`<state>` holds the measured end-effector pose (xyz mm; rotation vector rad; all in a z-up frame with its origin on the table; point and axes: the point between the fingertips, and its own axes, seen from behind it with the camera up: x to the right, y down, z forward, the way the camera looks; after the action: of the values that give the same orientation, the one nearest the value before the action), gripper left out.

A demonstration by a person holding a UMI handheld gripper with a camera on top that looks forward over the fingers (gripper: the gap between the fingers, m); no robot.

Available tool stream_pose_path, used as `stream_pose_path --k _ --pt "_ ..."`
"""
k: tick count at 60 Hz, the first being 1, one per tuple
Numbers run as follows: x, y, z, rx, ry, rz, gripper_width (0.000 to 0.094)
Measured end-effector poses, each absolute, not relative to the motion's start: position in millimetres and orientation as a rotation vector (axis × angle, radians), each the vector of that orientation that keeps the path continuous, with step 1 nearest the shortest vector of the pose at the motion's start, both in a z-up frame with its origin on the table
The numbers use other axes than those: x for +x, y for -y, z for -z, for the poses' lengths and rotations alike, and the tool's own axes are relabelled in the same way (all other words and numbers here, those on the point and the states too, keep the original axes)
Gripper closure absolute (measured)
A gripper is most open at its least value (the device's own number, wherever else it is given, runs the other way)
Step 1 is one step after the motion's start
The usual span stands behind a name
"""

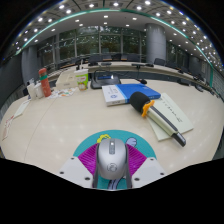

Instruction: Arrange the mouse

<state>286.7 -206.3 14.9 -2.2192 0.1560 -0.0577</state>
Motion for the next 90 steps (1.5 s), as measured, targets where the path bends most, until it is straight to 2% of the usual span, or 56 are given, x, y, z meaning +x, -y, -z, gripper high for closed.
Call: stream_pose_path --k 8,11,14,18,21,25,33,45,55,69,90 --pt "287.2 209.8 9.9 -2.269 -0.153 0.026 0.0463" --pt "286.5 209.5 6.2 -2.259 -0.143 0.03 0.043" --pt "286.9 213.4 3.8 -2.267 -0.131 0.044 0.0306" --pt "283.5 218.3 -5.6 -2.262 -0.11 0.05 0.007" --pt "282.8 224.2 -13.0 -2.258 -0.1 0.063 0.0101" --pt "281.8 236.9 -27.9 -2.248 -0.103 0.09 0.0067" --pt "268.4 272.7 -65.8 -2.221 -0.107 0.111 0.0076" --pt "237.3 353.3 -123.3 -2.168 -0.104 0.167 0.0077" --pt "210.3 424.7 -158.3 -2.135 -0.101 0.212 0.0082" --pt "186.1 488.4 -190.4 -2.097 -0.068 0.251 0.008" --pt "171.4 515.4 -203.7 -2.08 -0.091 0.228 0.008"
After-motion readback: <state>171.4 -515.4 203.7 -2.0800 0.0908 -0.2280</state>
